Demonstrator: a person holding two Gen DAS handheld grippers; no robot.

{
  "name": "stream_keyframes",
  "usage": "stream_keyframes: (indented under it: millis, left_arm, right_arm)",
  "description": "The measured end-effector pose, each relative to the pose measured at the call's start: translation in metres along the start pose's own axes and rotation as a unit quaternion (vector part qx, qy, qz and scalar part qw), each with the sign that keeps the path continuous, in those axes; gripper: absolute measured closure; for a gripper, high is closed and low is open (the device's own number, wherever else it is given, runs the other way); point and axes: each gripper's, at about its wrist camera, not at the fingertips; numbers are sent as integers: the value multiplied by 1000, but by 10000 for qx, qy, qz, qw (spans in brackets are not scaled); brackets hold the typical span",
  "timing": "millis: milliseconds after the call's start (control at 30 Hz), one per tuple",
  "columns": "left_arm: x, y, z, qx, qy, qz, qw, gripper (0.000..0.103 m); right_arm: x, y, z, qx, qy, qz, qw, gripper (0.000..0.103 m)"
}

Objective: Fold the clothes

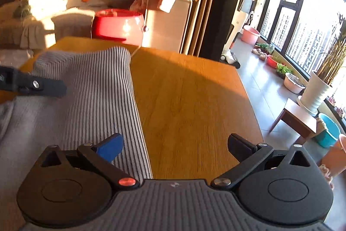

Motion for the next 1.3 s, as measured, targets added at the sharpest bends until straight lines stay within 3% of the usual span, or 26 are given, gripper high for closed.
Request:
stream_keyframes:
  millis: [100,167,333,433,500,633,733,967,1100,1233,1300]
  left_arm:
    - [7,0,10,77,51,-130,9999,14]
    - [10,0,15,72,-96,-180,9998,14]
    - [20,-5,10,-250,-514,-476,9972,26]
    - [24,-9,2,-467,-602,-587,9954,28]
    - [23,-10,-2,-468,-510,-647,9955,29]
    - [18,-8,-9,-333,26,-766,9965,43]
    - [14,-5,-8,-258,79,-653,9975,43]
    - [9,-2,-9,-143,203,-595,9979,43]
    - [5,-1,-9,-117,215,-495,9985,43]
    - [4,2,-12,-97,289,-470,9984,43]
    - [7,2,-12,-94,345,-497,9981,42]
  right_arm:
    - [0,-4,-7,7,8,57,10000,0]
    - [3,-5,-7,12,-15,42,10000,0]
    - [7,-8,-10,198,-419,190,9987,0]
    - [14,-7,-12,149,-431,18,9990,0]
    - [16,-9,-11,106,-415,-131,9990,0]
    - [17,-17,-2,-82,-248,-473,9985,0]
    - [15,-29,10,-238,42,-747,9969,0]
    - [-4,-45,29,-347,45,-1015,9942,0]
    - [11,-44,27,-630,547,-1470,9856,0]
    - [-1,-47,54,-583,1174,-686,9890,0]
    - [-12,-49,77,-193,1027,109,9945,0]
Point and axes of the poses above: each gripper's, at about its wrist camera, not at the fingertips, and z roughly against the way its jaws point, x to its right, y to its top, and after that the axes turned 5 degrees about -x, right-handed
